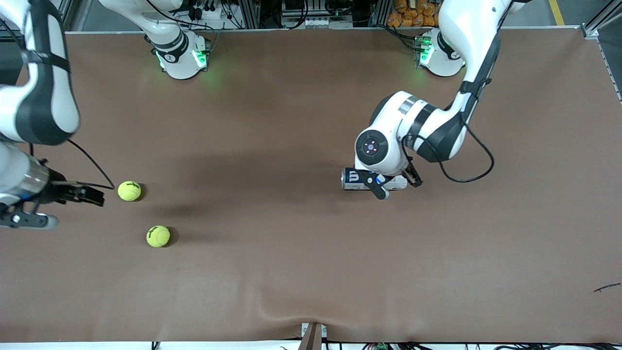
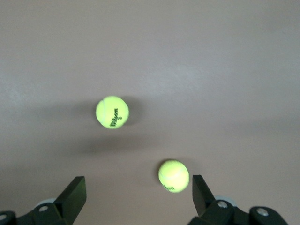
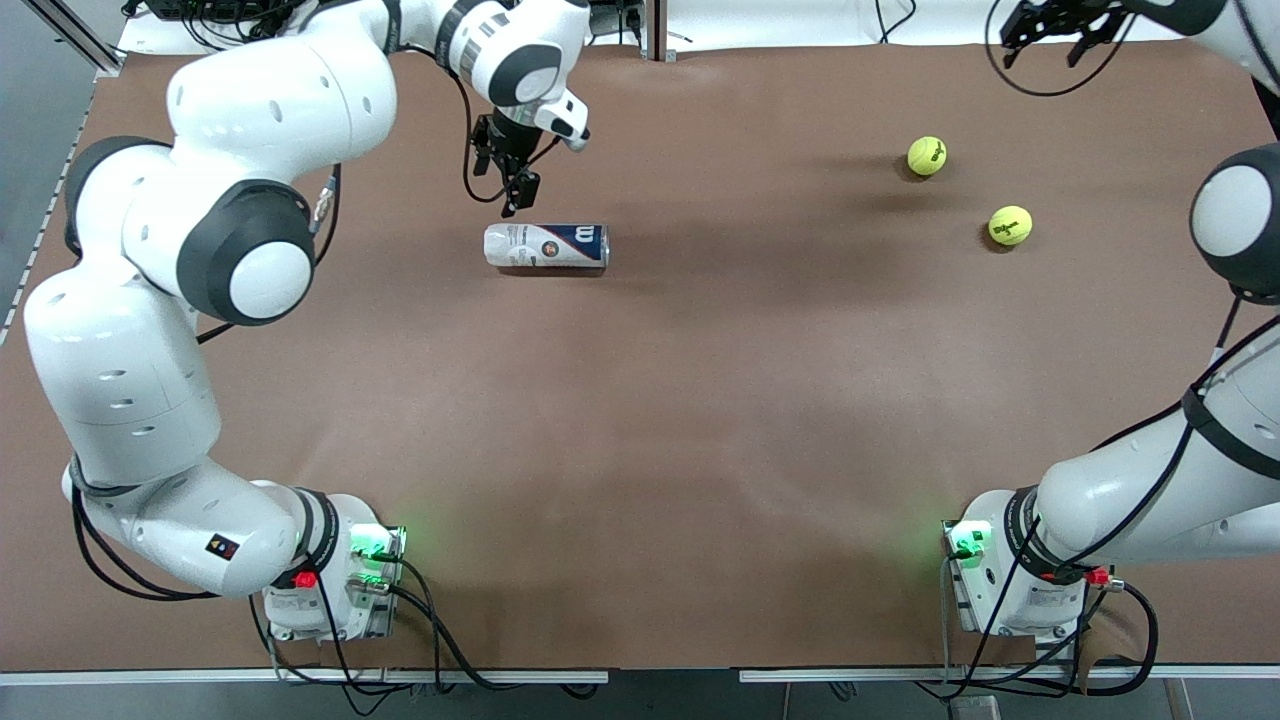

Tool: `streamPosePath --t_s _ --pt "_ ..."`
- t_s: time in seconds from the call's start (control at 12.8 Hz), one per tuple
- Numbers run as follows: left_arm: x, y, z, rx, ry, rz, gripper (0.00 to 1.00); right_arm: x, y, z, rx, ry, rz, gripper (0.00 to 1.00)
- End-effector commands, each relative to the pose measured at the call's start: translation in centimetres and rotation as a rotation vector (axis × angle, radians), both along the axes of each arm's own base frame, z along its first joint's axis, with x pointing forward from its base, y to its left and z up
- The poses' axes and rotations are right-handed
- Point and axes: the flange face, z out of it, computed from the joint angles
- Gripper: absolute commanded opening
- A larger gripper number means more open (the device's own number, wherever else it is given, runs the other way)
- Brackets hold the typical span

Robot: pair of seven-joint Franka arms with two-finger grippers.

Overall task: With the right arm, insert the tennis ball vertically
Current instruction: 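Reach the left gripper to the can while the right gripper reaches the balls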

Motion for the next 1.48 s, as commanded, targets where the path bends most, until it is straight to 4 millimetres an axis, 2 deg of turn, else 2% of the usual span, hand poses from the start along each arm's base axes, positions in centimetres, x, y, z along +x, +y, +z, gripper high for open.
streamPosePath --t_s 0.0,0.16,0.31,0.47,0.62,0.7,0.78,1.01,1.4 --pt "-0.1 -1.9 -1.9 0.0 0.008 -0.094 1.0 0.8 2.0 -0.3 0.013 -0.02 -0.007 1.0" --pt "0.3 -2.0 -3.4 -0.013 0.02 -0.154 1.0 1.4 3.1 -1.7 0.015 -0.016 -0.037 1.0" --pt "0.7 -1.7 -4.5 -0.028 0.036 -0.184 1.0 1.5 4.2 -2.3 0.04 -0.012 -0.035 1.0" --pt "0.6 -2.3 -5.1 -0.042 0.035 -0.208 1.0 1.5 6.0 -2.2 0.105 -0.012 -0.108 1.0" --pt "0.4 -2.7 -5.5 -0.049 0.044 -0.232 1.0 1.4 9.0 -3.0 0.112 0.001 -0.113 1.0" --pt "0.3 -2.9 -6.0 -0.06 0.064 -0.272 1.0 1.6 8.9 -4.4 0.104 0.017 -0.112 1.0" --pt "0.4 -2.9 -6.1 -0.071 0.073 -0.306 1.0 2.0 8.1 -5.3 0.11 0.016 -0.125 1.0" --pt "-0.1 -3.4 -6.9 -0.073 0.096 -0.343 1.0 2.0 7.6 -7.8 0.102 0.051 -0.139 1.0" --pt "-1.2 -4.8 -7.7 -0.075 0.102 -0.369 1.0 1.8 5.0 -9.6 0.096 0.079 -0.179 1.0"
